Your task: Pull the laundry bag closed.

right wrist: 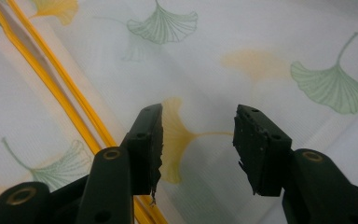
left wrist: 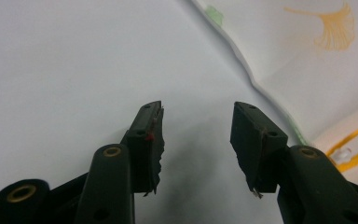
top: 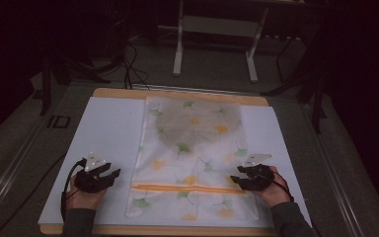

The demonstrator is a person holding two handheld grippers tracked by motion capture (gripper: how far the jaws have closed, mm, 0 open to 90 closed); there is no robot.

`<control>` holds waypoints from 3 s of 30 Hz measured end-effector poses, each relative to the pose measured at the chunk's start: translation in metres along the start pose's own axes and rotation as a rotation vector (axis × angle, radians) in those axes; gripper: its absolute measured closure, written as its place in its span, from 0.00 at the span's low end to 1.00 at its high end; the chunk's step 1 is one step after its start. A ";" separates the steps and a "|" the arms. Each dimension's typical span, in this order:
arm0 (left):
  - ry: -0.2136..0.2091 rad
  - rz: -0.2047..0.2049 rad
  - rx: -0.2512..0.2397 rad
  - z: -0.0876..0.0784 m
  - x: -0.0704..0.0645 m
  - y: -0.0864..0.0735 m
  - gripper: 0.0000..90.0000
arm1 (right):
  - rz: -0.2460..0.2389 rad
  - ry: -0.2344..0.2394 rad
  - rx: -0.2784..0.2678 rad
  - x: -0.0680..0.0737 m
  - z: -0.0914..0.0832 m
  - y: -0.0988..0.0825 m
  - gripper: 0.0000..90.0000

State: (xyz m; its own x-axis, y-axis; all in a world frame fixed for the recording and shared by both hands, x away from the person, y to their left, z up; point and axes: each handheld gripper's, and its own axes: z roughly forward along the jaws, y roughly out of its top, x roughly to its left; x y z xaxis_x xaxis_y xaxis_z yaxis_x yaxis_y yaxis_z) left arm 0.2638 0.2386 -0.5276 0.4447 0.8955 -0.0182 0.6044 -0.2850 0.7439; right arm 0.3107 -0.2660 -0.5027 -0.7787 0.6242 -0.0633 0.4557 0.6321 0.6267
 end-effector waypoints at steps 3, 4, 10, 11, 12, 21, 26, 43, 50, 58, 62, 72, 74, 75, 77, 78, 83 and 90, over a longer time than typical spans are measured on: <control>0.004 0.004 -0.001 -0.001 0.000 0.000 0.60 | -0.004 0.006 0.000 0.002 0.001 0.002 0.59; 0.003 0.008 -0.003 -0.001 0.000 0.000 0.60 | -0.006 0.008 0.000 0.002 0.002 0.003 0.60; 0.006 0.026 -0.008 -0.003 -0.001 0.001 0.61 | -0.019 0.024 0.002 0.006 0.007 0.010 0.60; -0.001 0.028 -0.006 -0.003 -0.002 0.002 0.62 | -0.023 0.026 0.003 0.006 0.007 0.011 0.60; -0.008 0.029 -0.001 -0.002 -0.002 0.002 0.62 | -0.032 0.028 0.007 0.008 0.009 0.012 0.60; -0.023 0.039 0.016 0.000 -0.002 0.002 0.60 | -0.056 0.054 0.018 0.014 0.015 0.021 0.61; -0.021 0.044 0.022 0.000 -0.003 0.003 0.60 | -0.072 0.071 0.021 0.019 0.019 0.027 0.61; -0.027 0.025 0.027 -0.001 -0.002 0.003 0.60 | -0.128 0.118 0.022 0.032 0.029 0.046 0.61; -0.037 0.037 0.030 0.000 -0.003 0.002 0.62 | -0.149 0.137 0.022 0.037 0.031 0.055 0.61; -0.044 0.044 0.036 0.000 -0.004 0.002 0.62 | -0.179 0.154 0.020 0.045 0.036 0.064 0.61; -0.048 0.049 0.039 0.001 -0.004 0.002 0.62 | -0.193 0.165 0.024 0.050 0.039 0.069 0.61; -0.062 0.052 0.039 0.002 -0.005 0.002 0.62 | -0.218 0.188 0.029 0.058 0.045 0.078 0.61; -0.064 0.050 0.039 0.002 -0.005 0.002 0.62 | -0.224 0.193 0.028 0.059 0.047 0.080 0.61; -0.065 0.051 0.039 0.002 -0.005 0.002 0.62 | -0.224 0.193 0.028 0.059 0.047 0.080 0.61; -0.066 0.051 0.045 0.002 -0.006 0.002 0.62 | -0.231 0.198 0.031 0.061 0.048 0.082 0.61; -0.071 0.051 0.048 0.003 -0.006 0.002 0.62 | -0.236 0.199 0.031 0.062 0.049 0.084 0.61; -0.073 0.051 0.046 0.003 -0.006 0.001 0.62 | -0.251 0.211 0.033 0.066 0.051 0.090 0.61; -0.065 0.062 0.040 0.001 -0.007 0.003 0.62 | -0.269 0.228 0.030 0.074 0.056 0.098 0.61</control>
State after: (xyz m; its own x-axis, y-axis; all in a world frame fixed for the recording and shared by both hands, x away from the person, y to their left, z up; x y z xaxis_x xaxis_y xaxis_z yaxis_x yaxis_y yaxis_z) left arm 0.2630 0.2309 -0.5262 0.5232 0.8520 -0.0174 0.5997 -0.3536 0.7179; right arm 0.3218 -0.1319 -0.4892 -0.9472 0.3172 -0.0460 0.2311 0.7754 0.5877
